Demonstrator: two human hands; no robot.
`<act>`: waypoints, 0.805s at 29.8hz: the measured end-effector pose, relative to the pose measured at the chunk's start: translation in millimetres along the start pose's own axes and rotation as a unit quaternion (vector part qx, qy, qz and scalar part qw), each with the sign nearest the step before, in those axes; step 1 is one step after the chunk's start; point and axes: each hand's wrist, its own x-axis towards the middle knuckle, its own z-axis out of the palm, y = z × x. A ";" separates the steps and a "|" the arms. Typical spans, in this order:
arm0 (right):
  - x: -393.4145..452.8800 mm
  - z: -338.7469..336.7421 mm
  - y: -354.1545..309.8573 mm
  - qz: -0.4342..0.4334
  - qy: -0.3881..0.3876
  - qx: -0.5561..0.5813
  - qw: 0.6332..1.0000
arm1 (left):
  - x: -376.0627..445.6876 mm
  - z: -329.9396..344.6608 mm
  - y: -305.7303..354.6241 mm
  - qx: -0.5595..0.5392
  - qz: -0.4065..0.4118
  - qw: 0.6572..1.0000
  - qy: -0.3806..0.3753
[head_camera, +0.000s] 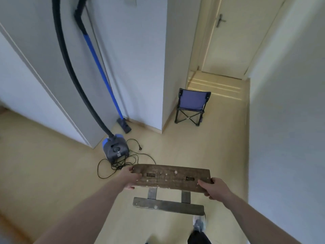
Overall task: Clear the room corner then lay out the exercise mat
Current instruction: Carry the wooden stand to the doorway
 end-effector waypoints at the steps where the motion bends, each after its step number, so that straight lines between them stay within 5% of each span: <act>1: 12.3 -11.9 -1.9 0.004 0.002 0.003 1.000 | 9.6 7.8 14.9 0.011 0.003 1.000 -0.002; 24: 311.2 -280.1 -115.3 -0.013 -0.049 -0.044 0.998 | 195.3 152.9 301.7 0.015 -0.016 0.999 0.047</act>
